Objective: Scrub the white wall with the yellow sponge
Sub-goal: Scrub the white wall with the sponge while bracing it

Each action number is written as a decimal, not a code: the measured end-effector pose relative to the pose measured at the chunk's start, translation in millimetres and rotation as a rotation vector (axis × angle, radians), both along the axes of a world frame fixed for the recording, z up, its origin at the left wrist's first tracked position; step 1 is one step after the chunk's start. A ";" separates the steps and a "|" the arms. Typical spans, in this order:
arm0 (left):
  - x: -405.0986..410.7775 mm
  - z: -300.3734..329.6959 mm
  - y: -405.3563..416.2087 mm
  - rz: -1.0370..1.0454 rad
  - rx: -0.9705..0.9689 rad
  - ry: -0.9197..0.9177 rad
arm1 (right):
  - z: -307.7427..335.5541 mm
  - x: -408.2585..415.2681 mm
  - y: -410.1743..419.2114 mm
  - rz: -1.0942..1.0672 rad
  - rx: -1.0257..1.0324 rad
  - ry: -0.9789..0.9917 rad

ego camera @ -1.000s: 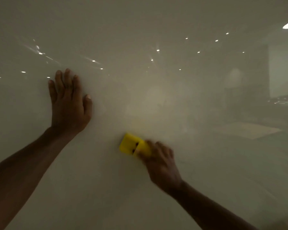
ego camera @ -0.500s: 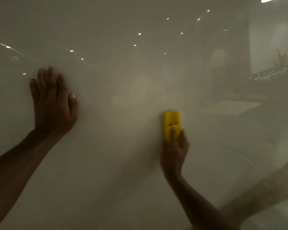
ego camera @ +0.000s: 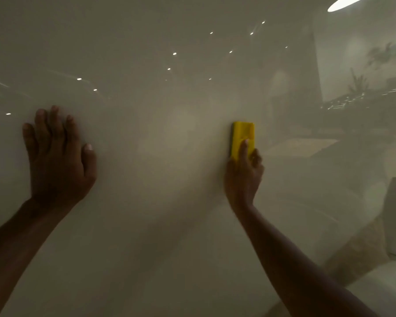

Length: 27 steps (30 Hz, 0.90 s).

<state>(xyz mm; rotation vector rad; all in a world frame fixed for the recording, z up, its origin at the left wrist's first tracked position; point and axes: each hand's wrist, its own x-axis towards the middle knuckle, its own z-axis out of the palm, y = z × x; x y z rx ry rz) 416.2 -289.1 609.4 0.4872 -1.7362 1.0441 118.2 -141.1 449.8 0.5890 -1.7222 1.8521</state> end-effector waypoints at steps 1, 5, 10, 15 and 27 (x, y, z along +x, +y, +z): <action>-1.3 -0.5 0.3 -0.007 0.004 0.005 | -11.0 16.4 -2.0 0.016 0.036 0.173; -1.1 -1.5 0.1 -0.020 0.016 0.005 | -55.7 53.7 -3.9 0.112 0.373 0.910; -0.5 -1.3 0.6 -0.029 0.008 -0.001 | 21.8 -17.1 4.7 -0.031 0.211 0.650; 2.2 -2.0 -1.4 -0.032 -0.010 0.000 | 59.7 -45.6 8.2 -0.063 0.067 0.036; 10.0 -22.3 -6.0 -0.038 0.029 -0.067 | -171.3 123.6 -34.3 0.292 0.400 0.959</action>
